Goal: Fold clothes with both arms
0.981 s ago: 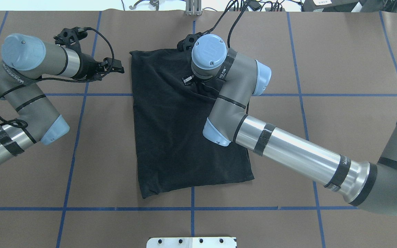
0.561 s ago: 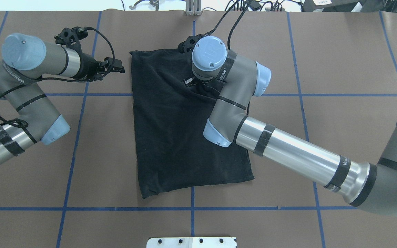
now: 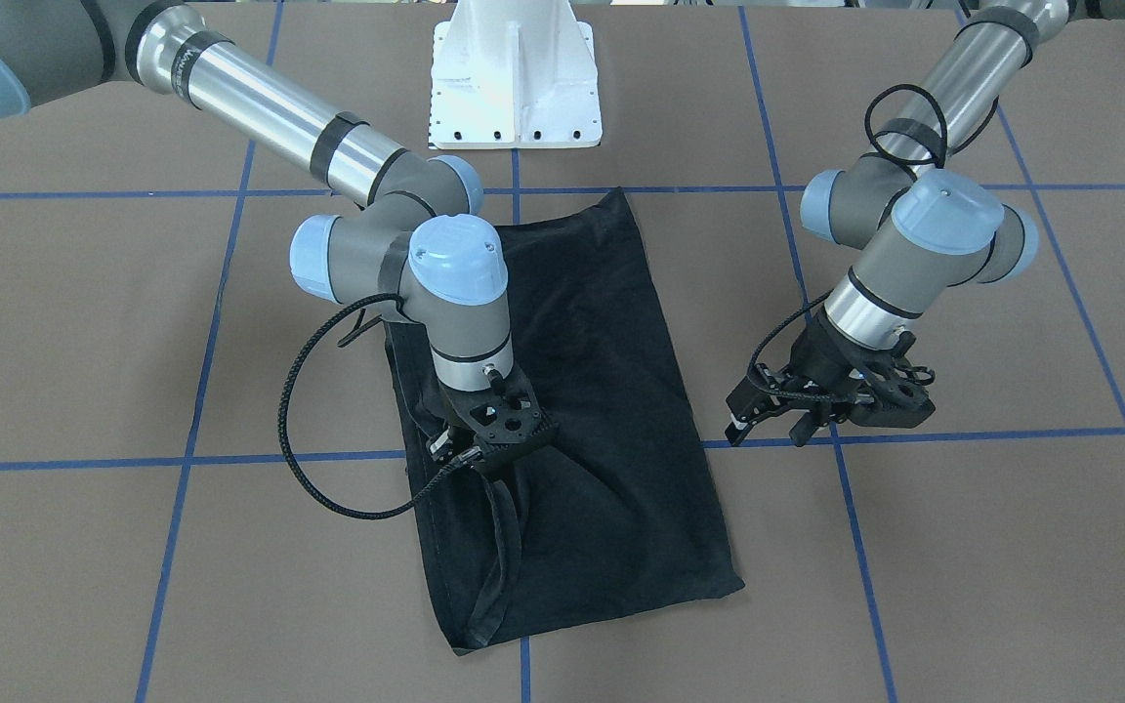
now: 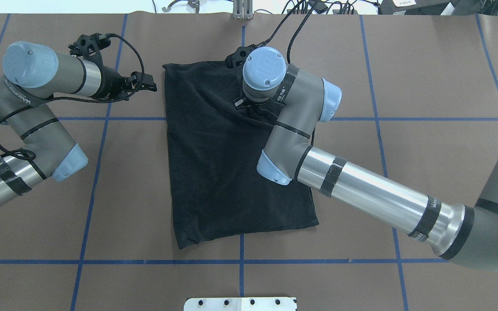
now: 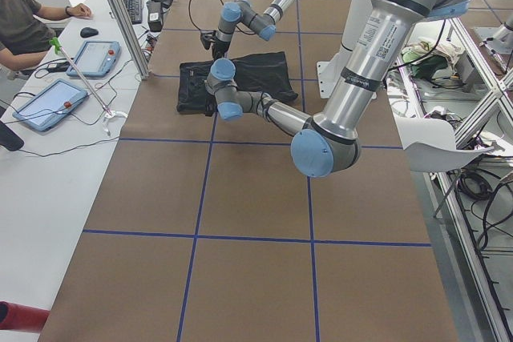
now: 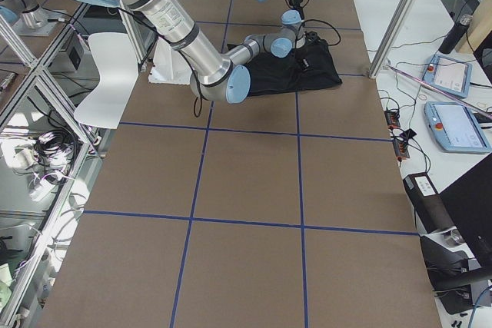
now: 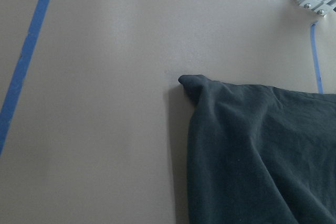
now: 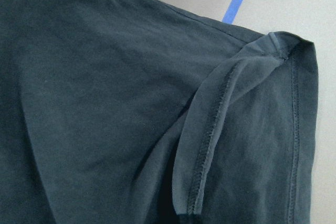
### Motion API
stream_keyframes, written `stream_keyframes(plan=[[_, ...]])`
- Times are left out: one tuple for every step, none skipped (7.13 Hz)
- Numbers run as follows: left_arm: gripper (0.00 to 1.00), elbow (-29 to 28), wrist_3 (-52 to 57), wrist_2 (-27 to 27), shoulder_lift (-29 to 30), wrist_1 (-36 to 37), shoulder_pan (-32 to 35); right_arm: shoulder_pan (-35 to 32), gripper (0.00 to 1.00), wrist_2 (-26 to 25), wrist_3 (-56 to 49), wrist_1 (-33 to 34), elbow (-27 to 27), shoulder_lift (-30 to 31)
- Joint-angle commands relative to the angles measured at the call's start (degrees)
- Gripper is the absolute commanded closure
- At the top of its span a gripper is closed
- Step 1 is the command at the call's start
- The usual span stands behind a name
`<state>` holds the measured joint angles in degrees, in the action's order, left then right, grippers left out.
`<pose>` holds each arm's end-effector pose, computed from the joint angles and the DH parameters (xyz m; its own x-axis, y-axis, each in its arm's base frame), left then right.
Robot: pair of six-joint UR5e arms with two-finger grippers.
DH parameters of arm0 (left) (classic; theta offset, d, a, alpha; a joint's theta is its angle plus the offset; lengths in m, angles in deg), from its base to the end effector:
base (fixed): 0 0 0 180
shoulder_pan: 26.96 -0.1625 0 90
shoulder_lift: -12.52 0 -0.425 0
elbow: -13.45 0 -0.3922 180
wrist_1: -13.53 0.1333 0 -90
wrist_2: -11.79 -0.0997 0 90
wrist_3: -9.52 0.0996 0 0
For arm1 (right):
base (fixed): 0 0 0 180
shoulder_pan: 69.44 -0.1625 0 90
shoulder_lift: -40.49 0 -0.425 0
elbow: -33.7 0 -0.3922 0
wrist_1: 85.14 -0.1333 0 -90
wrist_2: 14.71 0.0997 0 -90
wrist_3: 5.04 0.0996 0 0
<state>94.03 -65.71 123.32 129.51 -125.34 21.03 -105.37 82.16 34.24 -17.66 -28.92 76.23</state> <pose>0.3909 -0.5786 0.3685 0.3775 -0.0647 -0.9238 0.3824 0.9194 0.0918 -0.6047 -0.5881 0.2221 0.7276 -0.4218 0.5410 0.0856 0.8383 0.5384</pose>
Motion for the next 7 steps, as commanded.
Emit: stream_keyframes(plan=[[0.00, 0.0, -0.1, 0.0, 0.2, 0.0, 0.1, -1.2, 1.00, 0.4, -0.2, -0.1, -1.3, 1.2], [0.00, 0.0, -0.3, 0.0, 0.3, 0.0, 0.0, -1.3, 1.00, 0.6, -0.3, -0.1, -4.1, 4.0], [0.00, 0.0, -0.4, 0.0, 0.3, 0.0, 0.0, -1.5, 1.00, 0.7, -0.4, -0.1, -5.2, 5.6], [0.00, 0.0, -0.4, 0.0, 0.4, 0.0, 0.0, -1.8, 1.00, 1.6, -0.3, -0.1, -6.6, 6.6], [0.00, 0.1, -0.5, 0.0, 0.3, 0.0, 0.0, -2.6, 1.00, 5.2, -0.3, -0.1, -9.4, 9.2], [0.00, 0.2, -0.5, 0.0, 0.3, 0.0, 0.0, -3.9, 1.00, 6.3, -0.8, 0.0, -11.7, 11.8], [0.00, 0.3, -0.6, 0.0, 0.3, 0.0, 0.0, -4.1, 1.00, 6.3, -1.0, -0.2, -11.7, 13.7]])
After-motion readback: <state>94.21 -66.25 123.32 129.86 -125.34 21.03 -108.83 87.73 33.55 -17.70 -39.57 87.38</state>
